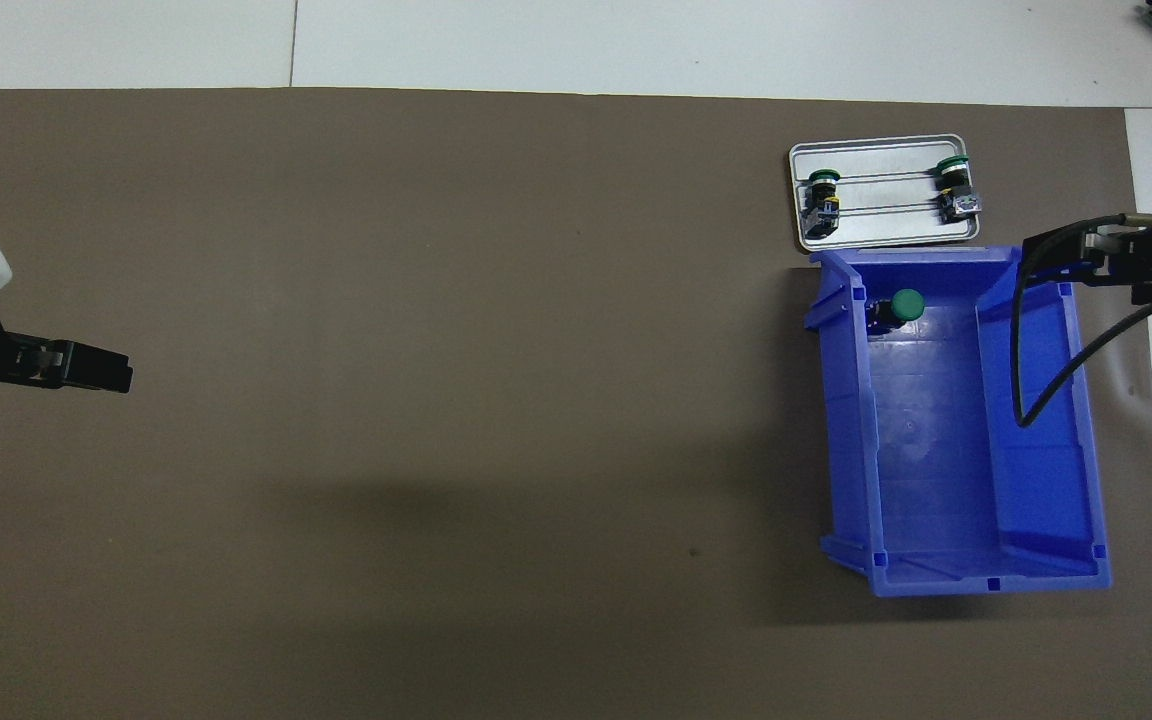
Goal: Place and press button with both arms
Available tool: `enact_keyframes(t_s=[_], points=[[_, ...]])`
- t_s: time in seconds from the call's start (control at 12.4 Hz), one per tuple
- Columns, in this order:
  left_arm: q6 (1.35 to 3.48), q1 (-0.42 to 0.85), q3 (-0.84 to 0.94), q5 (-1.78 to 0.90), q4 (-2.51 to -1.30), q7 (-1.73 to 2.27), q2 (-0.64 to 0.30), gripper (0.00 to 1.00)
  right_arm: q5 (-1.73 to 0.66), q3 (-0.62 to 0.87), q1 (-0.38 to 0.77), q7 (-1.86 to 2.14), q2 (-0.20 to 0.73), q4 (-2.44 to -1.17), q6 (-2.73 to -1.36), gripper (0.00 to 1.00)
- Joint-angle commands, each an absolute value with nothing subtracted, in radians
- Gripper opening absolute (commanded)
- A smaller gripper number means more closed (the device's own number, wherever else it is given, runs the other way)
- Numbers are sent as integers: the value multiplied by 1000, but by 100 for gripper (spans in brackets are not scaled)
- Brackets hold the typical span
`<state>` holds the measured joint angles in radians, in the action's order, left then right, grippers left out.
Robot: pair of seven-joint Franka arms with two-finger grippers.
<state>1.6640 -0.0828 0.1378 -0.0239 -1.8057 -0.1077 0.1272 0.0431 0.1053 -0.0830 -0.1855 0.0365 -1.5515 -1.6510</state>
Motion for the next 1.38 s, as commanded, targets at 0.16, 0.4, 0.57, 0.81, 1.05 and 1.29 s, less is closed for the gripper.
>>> enact_keyframes(t_s=[0.16,0.4,0.57,0.81,1.05,1.29], points=[[1658,-91,141,-11,-1832,-112,156,100,15,107,-86,-184,34,-1549,-1589,100],[1658,-89,141,-11,-1832,-112,156,100,15,107,-87,-184,31,-1549,-1589,100],[1658,-89,141,-11,-1832,-112,156,100,15,107,-86,-184,29,-1546,-1591,100],[1658,-89,141,-11,-1832,-112,156,100,15,107,-86,-181,29,-1543,-1592,100],[1658,-89,141,-11,-1832,-112,156,100,14,107,-86,-169,31,-1543,-1598,100],[1658,-90,141,-11,-1832,-112,156,100,-1,88,-48,-169,29,-1537,-1586,100]])
